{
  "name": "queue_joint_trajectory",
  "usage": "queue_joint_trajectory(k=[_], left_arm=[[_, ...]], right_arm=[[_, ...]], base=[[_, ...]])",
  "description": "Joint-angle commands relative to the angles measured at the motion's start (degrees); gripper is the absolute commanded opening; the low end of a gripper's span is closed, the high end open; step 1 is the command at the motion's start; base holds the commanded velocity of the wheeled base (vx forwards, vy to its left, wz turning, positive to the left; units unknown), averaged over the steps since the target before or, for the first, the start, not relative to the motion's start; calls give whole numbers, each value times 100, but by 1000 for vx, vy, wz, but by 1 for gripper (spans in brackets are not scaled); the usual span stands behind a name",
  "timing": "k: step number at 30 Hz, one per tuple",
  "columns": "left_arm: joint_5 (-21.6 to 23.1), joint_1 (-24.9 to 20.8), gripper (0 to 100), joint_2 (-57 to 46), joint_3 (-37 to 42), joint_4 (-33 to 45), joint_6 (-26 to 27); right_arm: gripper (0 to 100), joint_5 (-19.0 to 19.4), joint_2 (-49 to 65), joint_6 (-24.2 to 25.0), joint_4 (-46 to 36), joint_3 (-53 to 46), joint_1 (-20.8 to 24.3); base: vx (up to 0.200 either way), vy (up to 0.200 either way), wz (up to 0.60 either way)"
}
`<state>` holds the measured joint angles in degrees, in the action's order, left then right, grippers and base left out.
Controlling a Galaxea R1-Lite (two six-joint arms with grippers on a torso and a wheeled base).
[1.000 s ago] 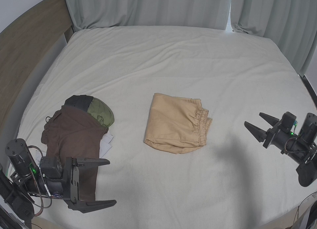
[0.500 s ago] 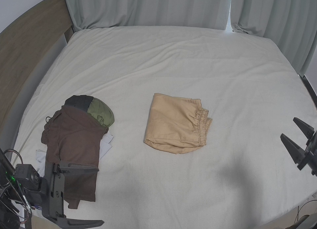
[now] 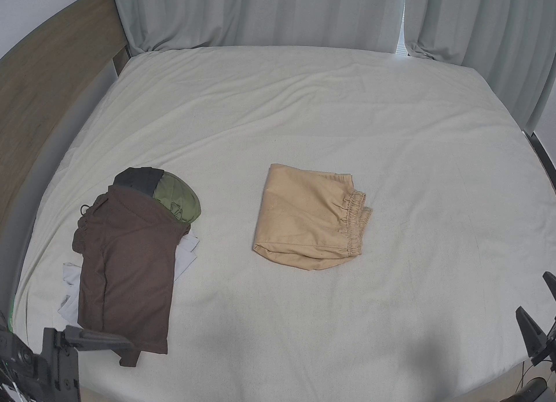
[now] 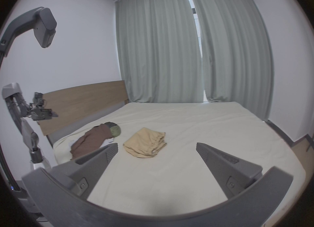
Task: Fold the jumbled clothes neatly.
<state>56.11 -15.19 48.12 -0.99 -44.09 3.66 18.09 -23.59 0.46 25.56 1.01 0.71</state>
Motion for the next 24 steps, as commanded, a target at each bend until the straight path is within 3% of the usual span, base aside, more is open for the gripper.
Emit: queue_joint_trajectory(k=[1, 2, 3, 4, 6, 7, 8, 10, 12, 13, 15, 17, 24], left_arm=[[-1296, 684, 100, -4328, 99, 3970, 118], [-1832, 693, 100, -4249, 99, 3838, 118], [-1876, 693, 100, -4258, 99, 3829, 118], [-2518, 728, 100, -4275, 99, 3697, 65], [-3212, 825, 100, -4275, 99, 3908, 65], [-3361, 833, 100, -4275, 99, 3952, 56], [-4346, 930, 100, -4267, 99, 4023, 21], [-5286, 1150, 100, -4275, 99, 4084, 12], [-5427, 1255, 100, -4319, 99, 4163, -32], [-5567, 1633, 100, -4812, 99, 4453, -225], [-5567, 1624, 100, -4812, 99, 4436, -216], [-5682, 1589, 100, -4715, 99, 4401, -331], [-5778, 1580, 100, -4706, 99, 4401, -454]], right_arm=[[100, -1879, 2350, -178, -2178, -101, -36], [100, -1950, 2359, -143, -2178, -101, -27], [100, -1958, 2359, -134, -2178, -101, -27], [100, -2020, 2359, -99, -2178, -101, -27], [100, -2038, 2350, -108, -2178, -101, -44], [100, -2038, 2350, -108, -2178, -101, -44], [100, -2002, 2350, -125, -2178, -101, -44], [100, -1985, 2350, -178, -2187, -101, -36], [100, -1976, 2350, -187, -2187, -101, -36], [100, -1923, 2350, -205, -2187, -101, -36], [100, -1906, 2350, -213, -2187, -101, -36], [100, -1879, 2350, -20, -2679, -92, -27], [100, -1871, 2350, -38, -2592, -92, -36]], base=[[0, 0, 0], [0, 0, 0], [0, 0, 0], [0, 0, 0], [0, 0, 0], [0, 0, 0], [0, 0, 0], [0, 0, 0], [0, 0, 0], [0, 0, 0], [0, 0, 0], [0, 0, 0], [0, 0, 0]])
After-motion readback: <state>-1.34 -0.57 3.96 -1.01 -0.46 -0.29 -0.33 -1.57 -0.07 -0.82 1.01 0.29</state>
